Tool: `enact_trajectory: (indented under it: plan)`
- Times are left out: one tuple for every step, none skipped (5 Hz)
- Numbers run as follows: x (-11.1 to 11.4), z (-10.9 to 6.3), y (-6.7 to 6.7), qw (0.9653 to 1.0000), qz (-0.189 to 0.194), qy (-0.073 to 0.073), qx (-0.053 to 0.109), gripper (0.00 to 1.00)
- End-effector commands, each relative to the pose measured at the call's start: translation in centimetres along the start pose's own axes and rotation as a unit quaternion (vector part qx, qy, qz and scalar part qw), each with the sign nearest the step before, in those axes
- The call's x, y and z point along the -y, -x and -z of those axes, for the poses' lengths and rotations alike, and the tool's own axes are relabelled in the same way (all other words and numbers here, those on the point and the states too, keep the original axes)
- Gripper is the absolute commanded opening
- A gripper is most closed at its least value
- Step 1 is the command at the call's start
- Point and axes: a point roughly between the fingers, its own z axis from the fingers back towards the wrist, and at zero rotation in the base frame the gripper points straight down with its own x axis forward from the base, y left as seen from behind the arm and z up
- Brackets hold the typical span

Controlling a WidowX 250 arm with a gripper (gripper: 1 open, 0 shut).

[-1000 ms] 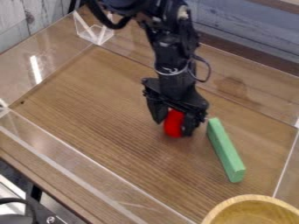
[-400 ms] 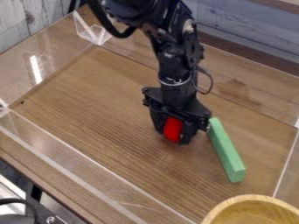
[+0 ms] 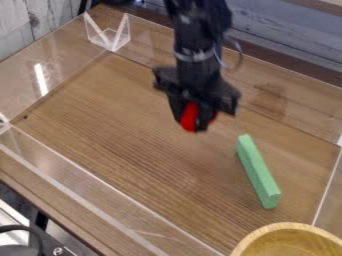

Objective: Move the red object to the left side of the table

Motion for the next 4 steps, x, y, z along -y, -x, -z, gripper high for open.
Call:
enact_trajectory:
  plan:
    - [-4.0,-2.7,-1.8,0.9973,-0.059,-0.024,0.035,0.00]
    - [-8.6,-3.0,-2.2,0.9956,-0.080,-0.037,0.031,0.00]
    - [-13.1,-2.7,-2.2,0.9946,-0.090,-0.044,0.027,0.00]
    - [-17.6,-0.7,-1.9,0.9957,-0.080,-0.041,0.024,0.00]
